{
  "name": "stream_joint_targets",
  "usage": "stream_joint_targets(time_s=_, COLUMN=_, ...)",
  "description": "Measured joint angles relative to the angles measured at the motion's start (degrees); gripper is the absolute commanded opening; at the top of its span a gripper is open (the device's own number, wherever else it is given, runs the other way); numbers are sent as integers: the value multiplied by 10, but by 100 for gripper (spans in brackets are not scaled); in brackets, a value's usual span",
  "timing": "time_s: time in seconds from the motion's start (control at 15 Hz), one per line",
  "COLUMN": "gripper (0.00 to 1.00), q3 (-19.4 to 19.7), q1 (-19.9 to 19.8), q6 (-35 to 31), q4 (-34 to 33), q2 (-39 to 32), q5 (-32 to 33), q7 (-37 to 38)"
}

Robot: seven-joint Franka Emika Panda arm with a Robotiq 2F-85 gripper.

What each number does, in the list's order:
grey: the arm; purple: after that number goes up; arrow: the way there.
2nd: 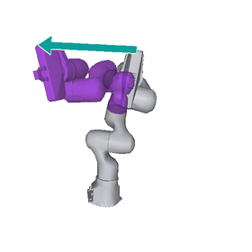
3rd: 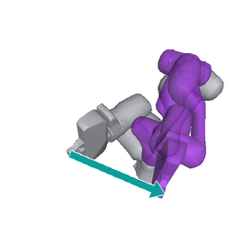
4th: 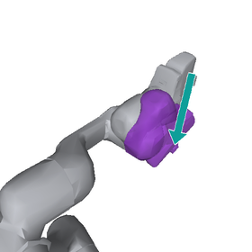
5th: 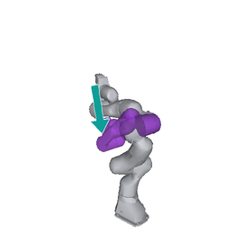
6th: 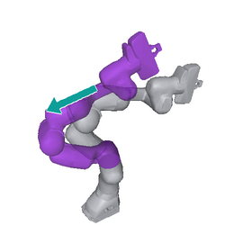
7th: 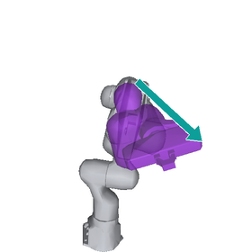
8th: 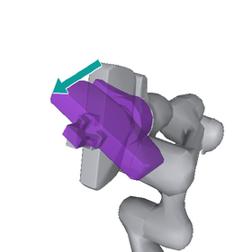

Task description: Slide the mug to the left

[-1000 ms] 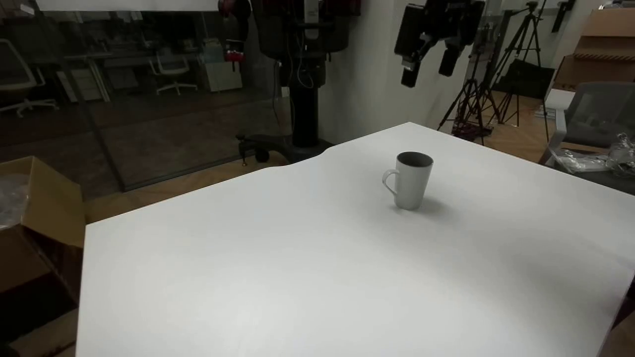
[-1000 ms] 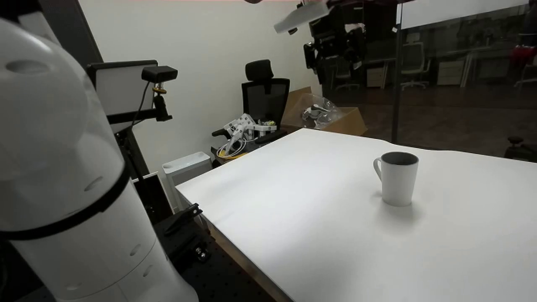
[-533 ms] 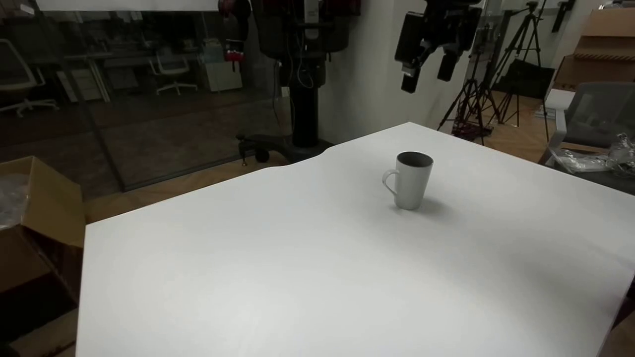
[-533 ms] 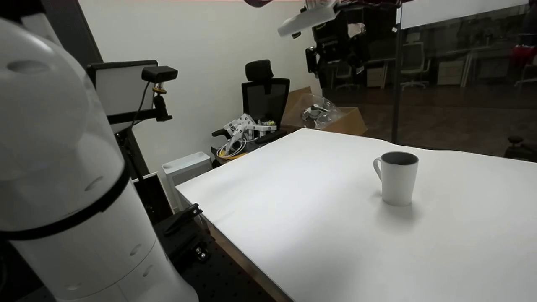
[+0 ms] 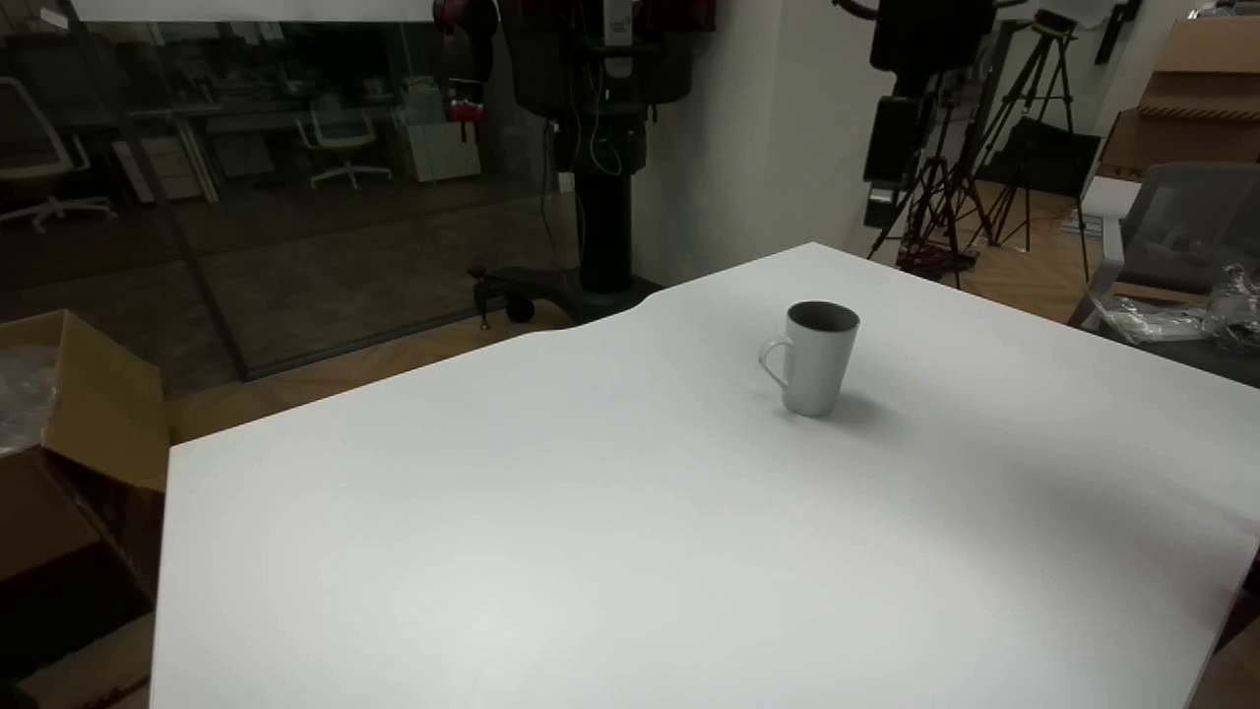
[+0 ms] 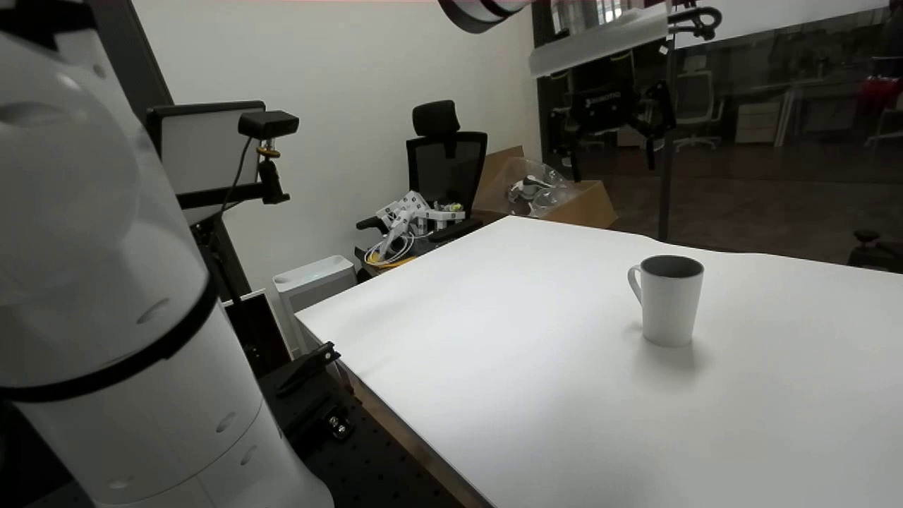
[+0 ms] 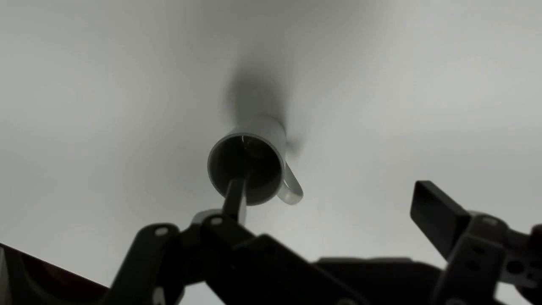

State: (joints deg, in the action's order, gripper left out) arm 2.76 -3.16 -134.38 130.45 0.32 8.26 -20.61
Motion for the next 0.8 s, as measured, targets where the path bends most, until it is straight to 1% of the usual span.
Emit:
stream_joint_targets(time_s=0.13, gripper=100, q3=5, q1=-6, q6=-1, q4=-4, q2=-12, q5=5, q7=-21)
stream_joint_targets(time_s=0.33, gripper=100, q3=4, q1=-3, q6=-1, q4=-6, q2=-15, q5=7, q7=-23)
stream_joint_targets(time_s=0.4, gripper=100, q3=4, q1=-3, q6=0, q4=-6, q2=-16, q5=4, q7=-34)
stream_joint_targets(time_s=0.6, gripper=100, q3=5, q1=-6, q6=18, q4=-16, q2=-32, q5=4, q7=-128)
stream_joint_targets(time_s=0.8, gripper=100, q3=8, q1=-19, q6=18, q4=-46, q2=-71, q5=9, q7=-240)
